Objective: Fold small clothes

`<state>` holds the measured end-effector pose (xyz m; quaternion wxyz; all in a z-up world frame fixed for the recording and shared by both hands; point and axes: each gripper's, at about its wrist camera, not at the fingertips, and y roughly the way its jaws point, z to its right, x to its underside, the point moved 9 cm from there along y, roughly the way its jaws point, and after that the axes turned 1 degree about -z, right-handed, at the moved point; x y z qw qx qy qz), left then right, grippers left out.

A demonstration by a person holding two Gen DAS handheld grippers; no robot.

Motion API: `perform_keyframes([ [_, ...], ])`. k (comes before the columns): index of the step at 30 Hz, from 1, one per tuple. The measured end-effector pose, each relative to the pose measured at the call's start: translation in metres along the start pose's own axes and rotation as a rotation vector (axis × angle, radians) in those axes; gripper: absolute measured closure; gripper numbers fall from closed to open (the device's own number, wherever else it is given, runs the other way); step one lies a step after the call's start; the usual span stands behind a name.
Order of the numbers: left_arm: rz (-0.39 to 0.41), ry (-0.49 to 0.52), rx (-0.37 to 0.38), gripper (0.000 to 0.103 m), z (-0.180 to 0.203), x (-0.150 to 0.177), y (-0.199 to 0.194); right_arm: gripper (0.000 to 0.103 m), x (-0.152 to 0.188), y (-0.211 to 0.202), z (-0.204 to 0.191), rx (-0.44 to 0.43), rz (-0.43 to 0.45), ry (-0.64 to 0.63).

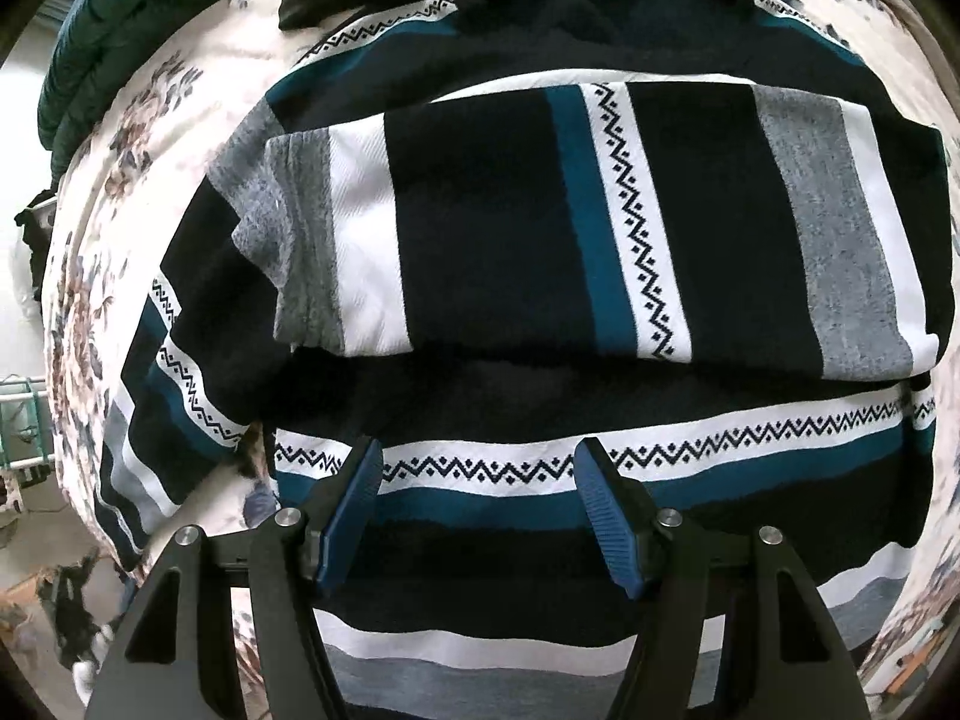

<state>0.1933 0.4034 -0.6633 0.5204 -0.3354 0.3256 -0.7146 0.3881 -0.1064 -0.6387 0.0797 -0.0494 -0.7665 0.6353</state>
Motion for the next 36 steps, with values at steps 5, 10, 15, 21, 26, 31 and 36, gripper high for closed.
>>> perform_keyframes([
  [5,0.052,-0.041,-0.015,0.041,0.016,-0.007,0.032,0.033,-0.008,-0.004,0.015,0.157,0.044,0.005],
  [10,0.161,0.146,-0.112,0.096,0.066,-0.022,0.03,0.021,-0.029,-0.021,0.039,0.28,0.134,0.032],
  [15,0.239,0.361,-0.137,0.096,0.137,-0.01,0.016,0.02,-0.041,-0.026,0.053,0.228,0.154,0.065],
  [21,0.216,0.757,-0.092,0.096,0.272,0.104,0.021,0.02,-0.042,-0.034,0.091,0.166,0.138,0.108],
  [26,0.0,1.026,0.032,0.096,0.36,0.283,0.08,0.02,-0.05,-0.048,0.144,0.152,0.136,0.125],
  [31,-0.218,1.211,0.096,0.094,0.393,0.455,0.137,0.02,-0.054,-0.065,0.209,0.164,0.142,0.172],
  [36,-0.303,1.302,0.091,0.065,0.391,0.536,0.16,0.02,-0.05,-0.08,0.271,0.125,0.13,0.234],
])
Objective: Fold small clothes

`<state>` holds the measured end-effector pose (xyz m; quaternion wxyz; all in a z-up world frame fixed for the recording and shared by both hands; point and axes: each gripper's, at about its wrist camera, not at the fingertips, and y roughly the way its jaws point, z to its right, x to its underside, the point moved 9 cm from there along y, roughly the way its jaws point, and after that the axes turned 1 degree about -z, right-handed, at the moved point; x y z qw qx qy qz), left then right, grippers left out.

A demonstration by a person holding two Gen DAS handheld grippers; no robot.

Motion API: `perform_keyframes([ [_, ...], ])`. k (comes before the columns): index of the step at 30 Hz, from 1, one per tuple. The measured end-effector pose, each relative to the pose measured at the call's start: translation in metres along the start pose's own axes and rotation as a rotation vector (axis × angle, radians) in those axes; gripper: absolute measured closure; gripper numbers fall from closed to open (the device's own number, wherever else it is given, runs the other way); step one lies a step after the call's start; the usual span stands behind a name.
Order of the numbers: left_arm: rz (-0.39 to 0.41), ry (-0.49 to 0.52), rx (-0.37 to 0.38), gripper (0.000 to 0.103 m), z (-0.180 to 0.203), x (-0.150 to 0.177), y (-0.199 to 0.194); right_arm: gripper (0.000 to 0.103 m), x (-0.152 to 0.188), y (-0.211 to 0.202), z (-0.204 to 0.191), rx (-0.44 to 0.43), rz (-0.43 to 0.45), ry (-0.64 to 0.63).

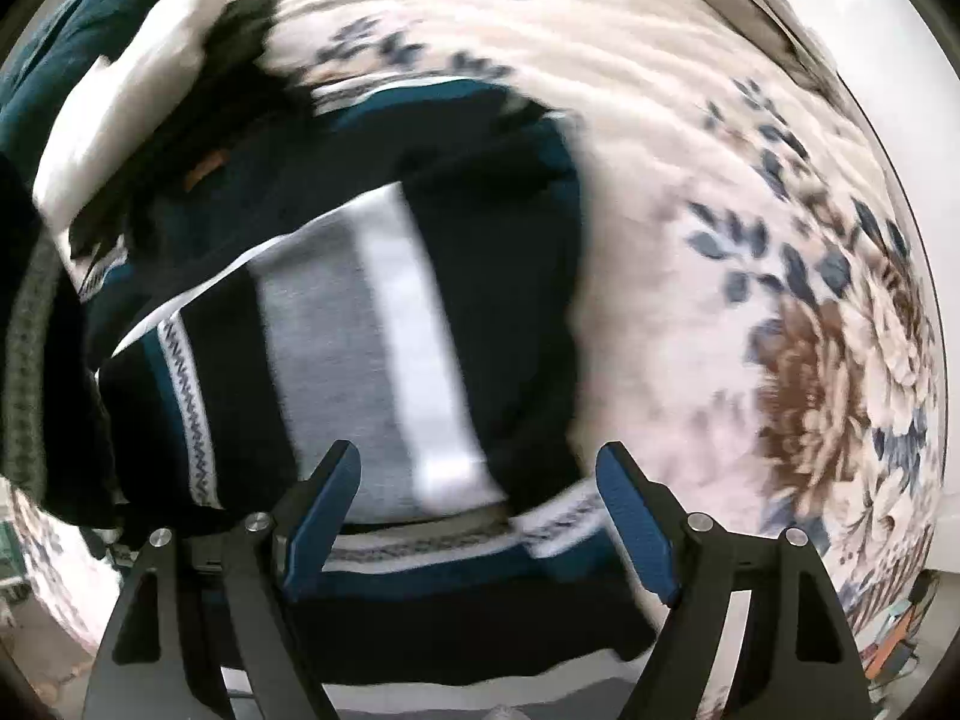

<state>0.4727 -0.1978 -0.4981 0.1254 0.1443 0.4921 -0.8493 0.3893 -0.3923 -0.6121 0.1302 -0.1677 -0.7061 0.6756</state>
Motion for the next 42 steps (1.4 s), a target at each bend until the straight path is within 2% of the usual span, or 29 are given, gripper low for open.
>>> perform_keyframes([
  [1,0.008,0.017,-0.001,0.039,0.006,0.003,0.0,0.02,-0.001,-0.002,0.01,-0.008,-0.003,0.011],
  [2,0.013,0.022,-0.009,0.02,0.003,0.001,0.001,0.02,-0.003,-0.003,0.017,-0.018,-0.006,0.023],
  [4,0.032,0.01,-0.034,0.018,-0.014,-0.003,-0.004,0.02,-0.007,-0.009,0.03,-0.063,-0.008,0.06],
  [6,0.045,0.009,-0.116,0.014,-0.032,-0.002,-0.012,0.02,-0.014,-0.015,0.033,-0.119,0.004,0.091],
  [9,0.077,-0.02,-0.278,0.014,-0.093,-0.005,-0.041,0.02,-0.027,-0.022,0.026,-0.192,0.022,0.12],
  [10,0.094,-0.05,-0.357,0.014,-0.125,-0.006,-0.058,0.02,-0.033,-0.022,0.02,-0.213,0.026,0.123],
  [14,0.101,-0.138,-0.543,0.014,-0.211,0.009,-0.095,0.02,-0.056,-0.003,-0.024,-0.291,-0.001,0.094],
  [18,0.074,-0.196,-0.652,0.014,-0.265,0.029,-0.108,0.022,-0.065,0.038,-0.075,-0.287,-0.07,0.017],
  [20,0.067,-0.232,-0.674,0.014,-0.284,0.04,-0.113,0.035,-0.066,0.061,-0.094,-0.262,-0.113,-0.024],
  [21,0.065,-0.246,-0.68,0.014,-0.289,0.043,-0.113,0.063,-0.065,0.067,-0.1,-0.249,-0.127,-0.041],
  [22,0.063,-0.263,-0.681,0.013,-0.293,0.047,-0.112,0.097,-0.064,0.068,-0.103,-0.204,-0.123,-0.062],
  [25,0.063,-0.31,-0.668,0.014,-0.3,0.053,-0.115,0.097,-0.067,0.036,-0.098,-0.154,-0.004,-0.092],
  [29,0.051,-0.34,-0.618,0.013,-0.303,0.057,-0.106,0.098,-0.069,0.004,-0.057,-0.06,0.055,-0.044],
  [32,0.03,-0.34,-0.569,0.013,-0.299,0.059,-0.092,0.098,-0.074,0.008,-0.025,0.016,0.024,-0.02],
  [35,0.002,-0.335,-0.517,0.013,-0.292,0.061,-0.073,0.094,-0.07,0.026,-0.006,0.075,-0.108,-0.025],
  [37,-0.01,-0.341,-0.489,0.014,-0.287,0.063,-0.065,0.074,-0.078,0.016,-0.016,0.102,-0.108,-0.057],
  [39,-0.022,-0.347,-0.455,0.013,-0.282,0.066,-0.053,0.059,-0.09,-0.004,-0.041,0.064,-0.031,-0.092],
  [40,-0.029,-0.343,-0.451,0.014,-0.28,0.068,-0.048,0.051,-0.095,-0.018,-0.07,0.011,0.013,-0.138],
  [42,-0.054,-0.321,-0.459,0.014,-0.279,0.072,-0.036,0.045,-0.094,-0.024,-0.12,-0.083,0.012,-0.235],
])
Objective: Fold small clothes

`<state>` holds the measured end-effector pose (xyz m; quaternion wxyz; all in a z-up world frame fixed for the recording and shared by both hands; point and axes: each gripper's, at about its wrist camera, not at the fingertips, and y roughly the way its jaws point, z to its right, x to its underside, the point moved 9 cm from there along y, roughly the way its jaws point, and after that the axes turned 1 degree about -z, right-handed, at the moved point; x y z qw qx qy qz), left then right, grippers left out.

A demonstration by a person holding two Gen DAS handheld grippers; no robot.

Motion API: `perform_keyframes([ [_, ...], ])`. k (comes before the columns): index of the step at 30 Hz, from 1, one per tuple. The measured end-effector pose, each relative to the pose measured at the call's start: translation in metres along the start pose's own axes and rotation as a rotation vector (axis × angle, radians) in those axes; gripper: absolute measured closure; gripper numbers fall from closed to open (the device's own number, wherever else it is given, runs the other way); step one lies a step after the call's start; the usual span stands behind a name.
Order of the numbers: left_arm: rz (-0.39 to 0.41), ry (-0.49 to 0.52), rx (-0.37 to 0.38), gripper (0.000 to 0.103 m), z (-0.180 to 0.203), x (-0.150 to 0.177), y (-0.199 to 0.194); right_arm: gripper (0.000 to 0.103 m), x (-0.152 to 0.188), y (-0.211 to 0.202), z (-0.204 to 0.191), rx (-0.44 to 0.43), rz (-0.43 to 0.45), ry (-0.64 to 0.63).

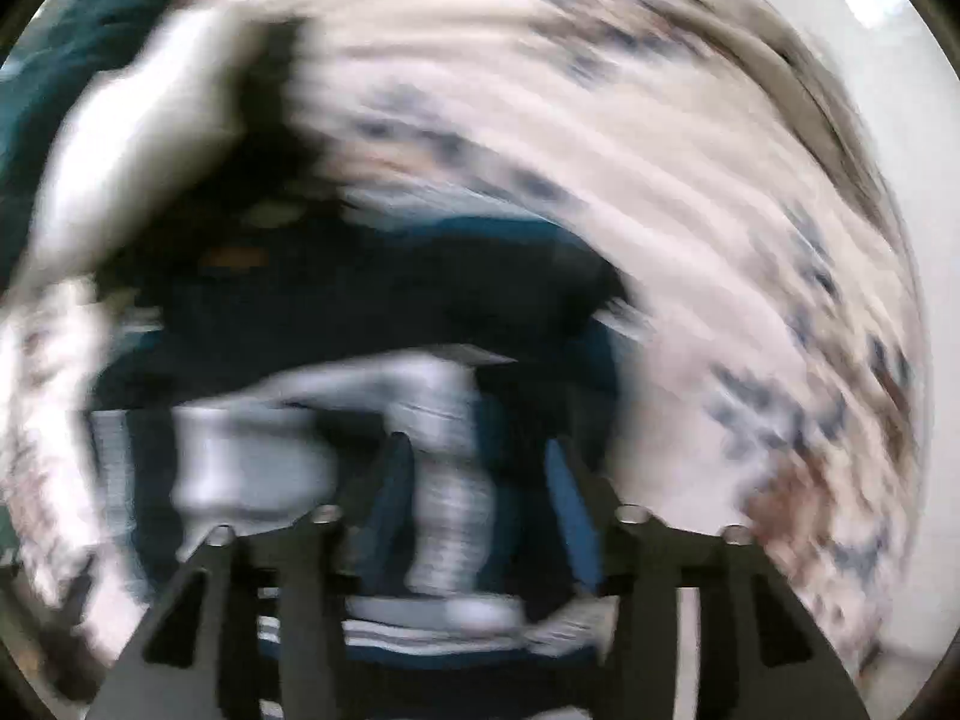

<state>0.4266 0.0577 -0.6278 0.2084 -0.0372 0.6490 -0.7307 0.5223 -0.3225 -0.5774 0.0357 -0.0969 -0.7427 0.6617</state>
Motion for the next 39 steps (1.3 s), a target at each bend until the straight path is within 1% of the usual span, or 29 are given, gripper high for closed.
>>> perform_keyframes([
  [2,-0.01,0.02,-0.006,0.014,0.003,0.004,0.008,0.045,-0.008,0.013,-0.073,-0.133,-0.054,-0.148],
  [4,-0.022,0.024,-0.003,0.014,0.004,0.006,0.013,0.045,-0.008,0.034,-0.131,-0.2,-0.114,-0.282],
  [6,-0.028,0.039,-0.011,0.014,0.005,0.008,0.019,0.045,-0.007,0.065,-0.192,-0.242,-0.181,-0.432],
  [8,-0.029,0.051,-0.016,0.013,0.004,0.008,0.023,0.045,-0.006,0.098,-0.224,-0.205,-0.258,-0.531],
  [9,-0.032,0.058,-0.017,0.013,0.003,0.008,0.025,0.045,-0.001,0.109,-0.232,-0.202,-0.292,-0.563],
  [10,-0.034,0.06,-0.016,0.013,0.003,0.008,0.027,0.05,0.005,0.121,-0.242,-0.185,-0.348,-0.604],
  [11,-0.039,0.061,-0.012,0.013,0.003,0.009,0.029,0.061,0.008,0.13,-0.249,-0.166,-0.374,-0.638],
  [12,-0.042,0.061,-0.012,0.013,0.002,0.01,0.031,0.095,0.006,0.135,-0.253,-0.145,-0.359,-0.657],
  [13,-0.047,0.062,-0.011,0.013,0.002,0.009,0.033,0.098,-0.002,0.137,-0.256,-0.12,-0.33,-0.656],
  [14,-0.052,0.062,-0.007,0.013,0.001,0.01,0.035,0.098,-0.013,0.134,-0.256,-0.11,-0.285,-0.628],
  [16,-0.061,0.061,-0.002,0.013,-0.001,0.009,0.037,0.098,-0.033,0.126,-0.25,-0.096,-0.205,-0.555],
  [17,-0.07,0.062,-0.001,0.014,-0.002,0.009,0.038,0.098,-0.039,0.12,-0.245,-0.109,-0.192,-0.507],
  [18,-0.076,0.059,0.005,0.013,-0.003,0.008,0.036,0.09,-0.042,0.115,-0.242,-0.136,-0.209,-0.466],
  [19,-0.075,0.058,0.009,0.014,-0.004,0.006,0.033,0.07,-0.041,0.102,-0.229,-0.195,-0.233,-0.385],
  [20,-0.069,0.06,0.01,0.014,-0.005,0.002,0.027,0.061,-0.043,0.087,-0.214,-0.221,-0.216,-0.325],
  [21,-0.059,0.067,0.01,0.014,-0.007,-0.004,0.02,0.056,-0.048,0.07,-0.193,-0.235,-0.177,-0.257],
  [22,-0.045,0.077,0.01,0.014,-0.006,-0.008,0.013,0.056,-0.051,0.045,-0.155,-0.227,-0.122,-0.167],
  [23,-0.027,0.093,0.011,0.014,-0.004,-0.015,0.005,0.056,-0.05,0.031,-0.126,-0.198,-0.086,-0.112],
  [24,-0.013,0.108,0.013,0.014,-0.001,-0.02,0.0,0.056,-0.047,0.017,-0.091,-0.148,-0.047,-0.055],
  [25,-0.001,0.125,0.022,0.013,0.003,-0.024,-0.004,0.056,-0.042,0.004,-0.05,-0.077,-0.01,0.005],
  [26,0.009,0.147,0.033,0.013,0.01,-0.03,-0.006,0.056,-0.032,-0.007,-0.005,0.006,0.008,0.074],
  [27,0.016,0.165,0.038,0.013,0.017,-0.036,-0.005,0.055,-0.021,-0.009,0.023,0.046,0.0,0.127],
  [28,0.02,0.185,0.041,0.013,0.025,-0.042,-0.002,0.055,-0.01,-0.009,0.052,0.053,-0.026,0.182],
  [29,0.017,0.211,0.041,0.013,0.035,-0.048,0.005,0.055,0.003,-0.005,0.076,0.04,-0.057,0.241],
  [31,0.003,0.255,0.033,0.013,0.049,-0.059,0.019,0.055,0.025,0.009,0.1,0.01,-0.101,0.308],
  [35,-0.03,0.328,-0.016,0.013,0.066,-0.077,0.054,0.055,0.047,0.042,0.097,-0.039,-0.132,0.318],
  [36,-0.035,0.338,-0.026,0.013,0.067,-0.079,0.059,0.061,0.047,0.046,0.095,-0.038,-0.126,0.316],
  [37,-0.043,0.349,-0.031,0.013,0.068,-0.082,0.065,0.096,0.047,0.045,0.098,0.002,-0.089,0.315],
  [39,-0.06,0.366,-0.055,0.011,0.065,-0.088,0.074,0.1,0.045,0.039,0.109,0.06,-0.046,0.335],
])
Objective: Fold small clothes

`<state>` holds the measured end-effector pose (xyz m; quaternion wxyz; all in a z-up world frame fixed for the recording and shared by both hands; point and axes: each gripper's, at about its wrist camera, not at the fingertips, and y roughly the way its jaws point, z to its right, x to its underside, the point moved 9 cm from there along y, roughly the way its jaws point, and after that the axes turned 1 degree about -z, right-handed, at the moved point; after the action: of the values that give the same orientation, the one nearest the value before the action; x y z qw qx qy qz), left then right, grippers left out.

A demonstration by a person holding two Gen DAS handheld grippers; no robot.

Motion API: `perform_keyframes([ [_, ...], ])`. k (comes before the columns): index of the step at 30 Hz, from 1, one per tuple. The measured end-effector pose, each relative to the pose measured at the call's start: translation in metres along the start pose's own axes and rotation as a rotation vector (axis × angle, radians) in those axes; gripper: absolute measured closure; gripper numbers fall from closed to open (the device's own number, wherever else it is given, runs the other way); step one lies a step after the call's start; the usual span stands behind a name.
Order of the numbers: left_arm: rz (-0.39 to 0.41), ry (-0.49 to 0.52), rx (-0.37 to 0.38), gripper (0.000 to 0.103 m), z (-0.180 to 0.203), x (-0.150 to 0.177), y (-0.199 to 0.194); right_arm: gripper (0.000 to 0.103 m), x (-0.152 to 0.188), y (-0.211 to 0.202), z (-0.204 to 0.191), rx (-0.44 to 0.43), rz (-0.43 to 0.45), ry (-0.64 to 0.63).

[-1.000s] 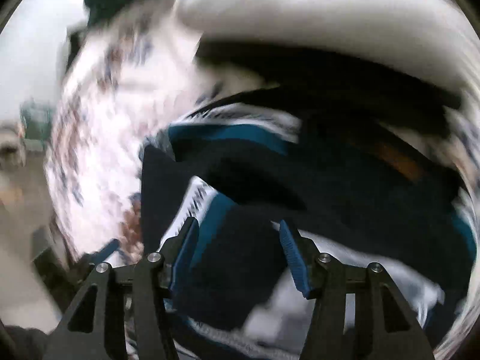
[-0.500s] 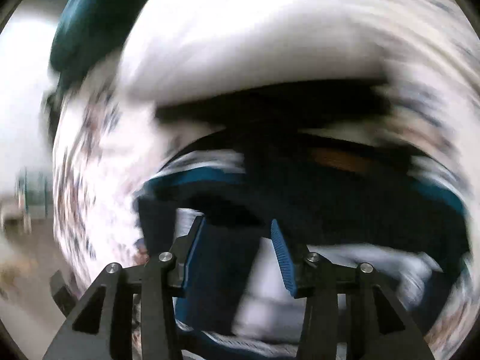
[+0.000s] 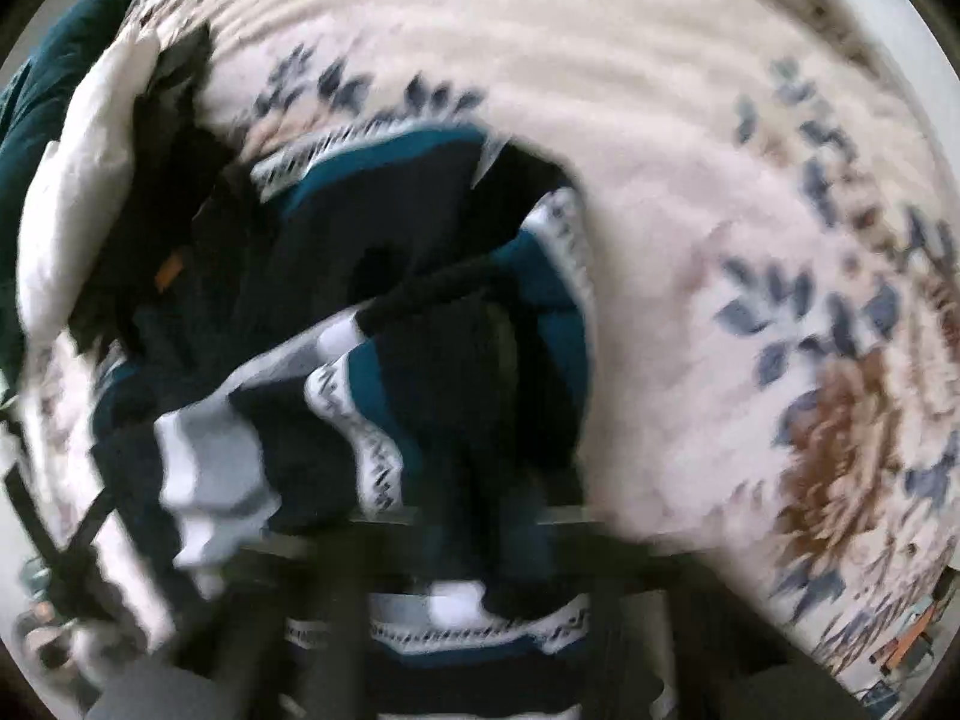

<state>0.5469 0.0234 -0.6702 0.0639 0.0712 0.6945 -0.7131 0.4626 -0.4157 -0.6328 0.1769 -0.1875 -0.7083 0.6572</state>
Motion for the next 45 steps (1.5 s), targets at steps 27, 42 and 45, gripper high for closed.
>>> perform_keyframes([
  [27,0.022,0.141,-0.054,0.011,0.041,0.063,-0.043,0.097,0.094,0.04,-0.037,-0.087,-0.144,0.183],
  [42,0.031,0.165,-0.062,0.011,0.038,0.048,-0.04,0.066,0.03,0.023,-0.069,-0.111,-0.143,-0.049],
  [45,0.016,0.157,-0.074,0.011,0.034,0.046,-0.03,0.067,-0.015,0.037,-0.06,0.022,-0.067,-0.064],
])
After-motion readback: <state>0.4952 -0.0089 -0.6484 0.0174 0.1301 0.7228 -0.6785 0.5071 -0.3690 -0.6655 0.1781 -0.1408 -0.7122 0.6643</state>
